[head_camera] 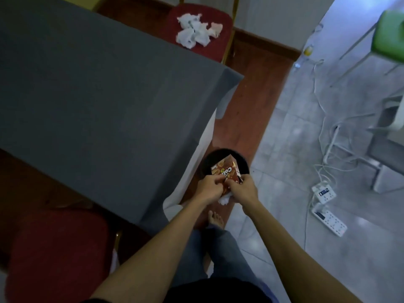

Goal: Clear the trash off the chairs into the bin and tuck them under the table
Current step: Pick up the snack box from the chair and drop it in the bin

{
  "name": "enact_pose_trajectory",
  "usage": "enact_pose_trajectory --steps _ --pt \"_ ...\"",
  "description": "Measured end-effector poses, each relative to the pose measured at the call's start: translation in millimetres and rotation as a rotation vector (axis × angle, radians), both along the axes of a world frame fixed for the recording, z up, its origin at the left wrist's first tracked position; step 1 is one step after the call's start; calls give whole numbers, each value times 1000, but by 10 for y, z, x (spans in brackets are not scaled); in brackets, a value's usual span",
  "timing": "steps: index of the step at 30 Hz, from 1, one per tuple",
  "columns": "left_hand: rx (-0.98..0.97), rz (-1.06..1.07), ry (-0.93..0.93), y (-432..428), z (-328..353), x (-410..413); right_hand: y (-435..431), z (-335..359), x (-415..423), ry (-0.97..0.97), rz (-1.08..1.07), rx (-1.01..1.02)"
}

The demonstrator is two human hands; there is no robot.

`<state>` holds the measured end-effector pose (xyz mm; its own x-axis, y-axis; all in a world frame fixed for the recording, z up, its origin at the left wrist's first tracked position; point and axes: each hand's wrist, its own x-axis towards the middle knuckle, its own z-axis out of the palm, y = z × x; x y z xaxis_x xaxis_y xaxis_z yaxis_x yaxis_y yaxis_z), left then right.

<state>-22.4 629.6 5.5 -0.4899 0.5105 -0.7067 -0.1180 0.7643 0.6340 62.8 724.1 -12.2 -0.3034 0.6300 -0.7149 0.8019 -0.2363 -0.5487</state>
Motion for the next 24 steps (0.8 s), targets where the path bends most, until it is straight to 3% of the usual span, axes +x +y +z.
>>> enact_pose_trajectory --steps 7,14,18,24 --pt "-97 -91 -58 233 -1582 -185 184 -1618 -199 -164 37 5" --pt "-203 -103 -65 371 -2732 -363 278 -2770 -252 -162 57 -53" --pt "-179 -86 -48 379 -2678 -333 263 -2689 -129 -123 87 -34" --pt "-122 -49 -24 148 -1610 -197 59 -1636 32 -94 129 -55"
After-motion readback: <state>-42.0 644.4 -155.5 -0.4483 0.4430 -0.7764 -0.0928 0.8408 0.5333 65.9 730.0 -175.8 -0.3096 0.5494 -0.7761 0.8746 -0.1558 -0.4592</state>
